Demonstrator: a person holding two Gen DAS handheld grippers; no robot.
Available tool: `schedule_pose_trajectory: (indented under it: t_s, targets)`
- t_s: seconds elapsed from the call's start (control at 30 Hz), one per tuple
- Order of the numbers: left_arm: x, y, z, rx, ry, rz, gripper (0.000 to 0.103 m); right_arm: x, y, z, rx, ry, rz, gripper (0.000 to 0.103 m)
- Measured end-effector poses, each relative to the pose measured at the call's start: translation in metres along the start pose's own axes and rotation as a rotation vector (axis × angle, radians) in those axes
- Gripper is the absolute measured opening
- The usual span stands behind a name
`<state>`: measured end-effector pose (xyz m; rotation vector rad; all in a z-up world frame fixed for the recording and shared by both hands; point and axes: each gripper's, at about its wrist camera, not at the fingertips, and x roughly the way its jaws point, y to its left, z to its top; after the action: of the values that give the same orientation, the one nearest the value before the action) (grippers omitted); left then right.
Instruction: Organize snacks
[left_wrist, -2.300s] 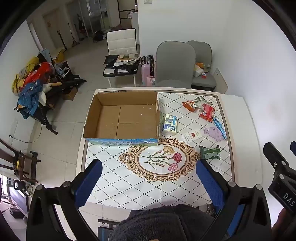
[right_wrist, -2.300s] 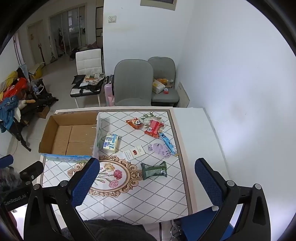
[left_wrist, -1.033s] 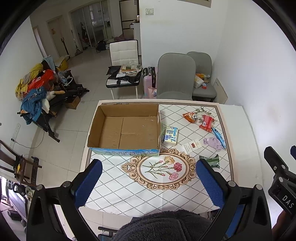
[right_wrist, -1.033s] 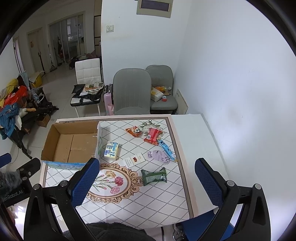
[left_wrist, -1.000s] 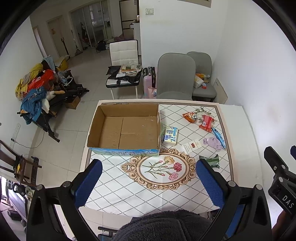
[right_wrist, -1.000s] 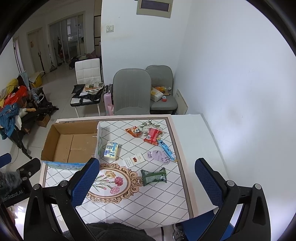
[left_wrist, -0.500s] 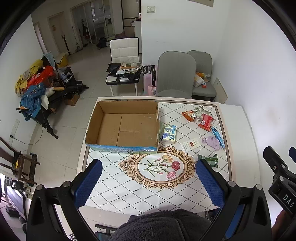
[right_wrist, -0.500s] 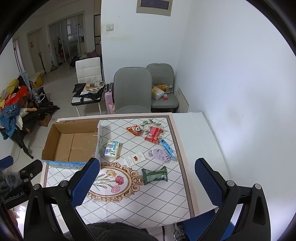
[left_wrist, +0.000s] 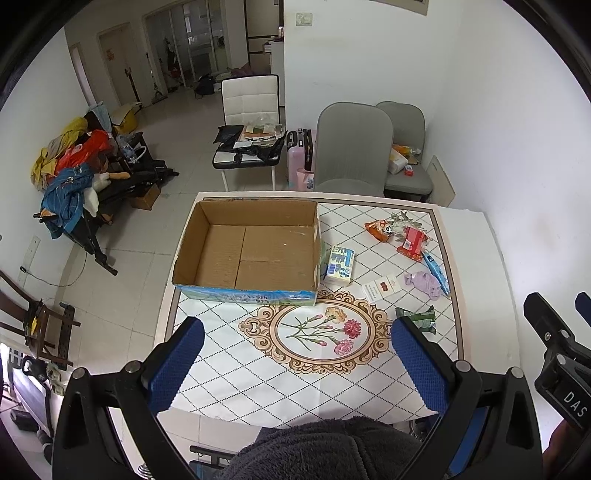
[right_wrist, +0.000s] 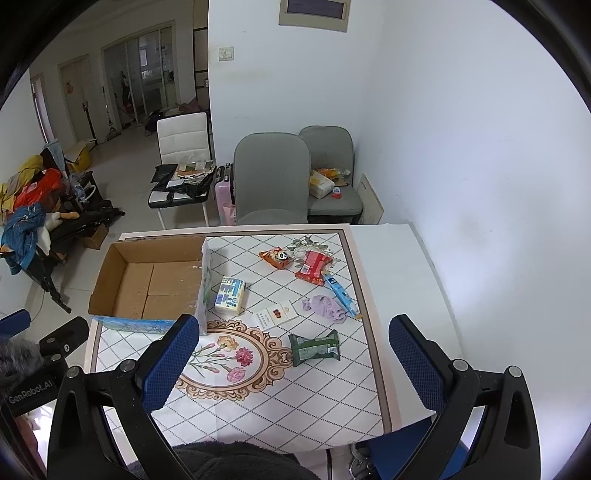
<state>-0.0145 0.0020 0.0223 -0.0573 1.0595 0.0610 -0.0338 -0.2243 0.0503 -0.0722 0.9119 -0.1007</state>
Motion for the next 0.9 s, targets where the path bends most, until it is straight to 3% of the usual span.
schedule_pose_trajectory:
  t_s: [0.9]
  targets:
    - [0.0003, -0.0018, 0.0035, 0.000, -0.004, -0.022, 0.103, 0.0008, 0.0008, -0.0066, 0.012, 0.024, 0.011, 0.103]
